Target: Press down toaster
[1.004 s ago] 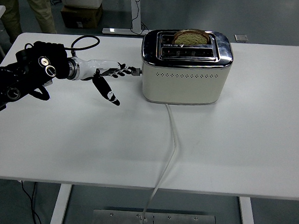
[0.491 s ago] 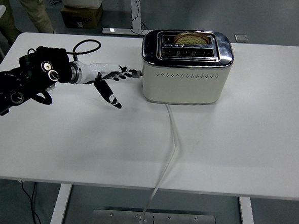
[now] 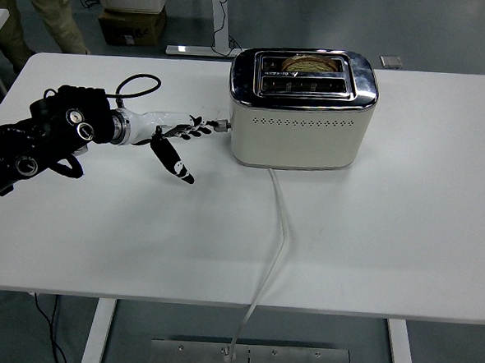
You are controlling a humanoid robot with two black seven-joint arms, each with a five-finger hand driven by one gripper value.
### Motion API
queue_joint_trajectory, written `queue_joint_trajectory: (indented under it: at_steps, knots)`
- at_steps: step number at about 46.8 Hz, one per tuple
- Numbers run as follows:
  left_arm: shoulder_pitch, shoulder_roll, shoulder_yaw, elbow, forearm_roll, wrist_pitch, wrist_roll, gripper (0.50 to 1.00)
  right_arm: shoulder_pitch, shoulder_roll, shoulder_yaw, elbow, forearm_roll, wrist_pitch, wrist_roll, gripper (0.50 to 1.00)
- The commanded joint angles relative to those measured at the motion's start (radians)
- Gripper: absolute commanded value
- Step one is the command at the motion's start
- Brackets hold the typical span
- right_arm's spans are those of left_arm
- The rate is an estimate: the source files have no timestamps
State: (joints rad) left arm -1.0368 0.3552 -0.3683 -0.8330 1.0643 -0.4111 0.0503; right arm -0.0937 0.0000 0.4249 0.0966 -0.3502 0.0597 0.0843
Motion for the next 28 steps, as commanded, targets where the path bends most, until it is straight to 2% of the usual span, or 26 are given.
queue_joint_trajectory:
  at_steps: [1, 19, 28]
  knots:
    - [0.003, 0.001, 0.000, 0.000, -0.001, 0.000, -0.001, 1.000, 0.000, 0.000, 0.000, 0.000, -0.001, 0.000, 0.000, 1.000]
    - [0.006, 0.019, -0.003, -0.002, -0.009, 0.000, -0.001, 1.000, 0.000, 0.000, 0.000, 0.000, -0.001, 0.000, 0.000, 1.000]
    - [-0.020, 0.102, -0.004, -0.017, -0.044, -0.011, -0.009, 1.000, 0.000, 0.000, 0.000, 0.000, -0.001, 0.000, 0.000, 1.000]
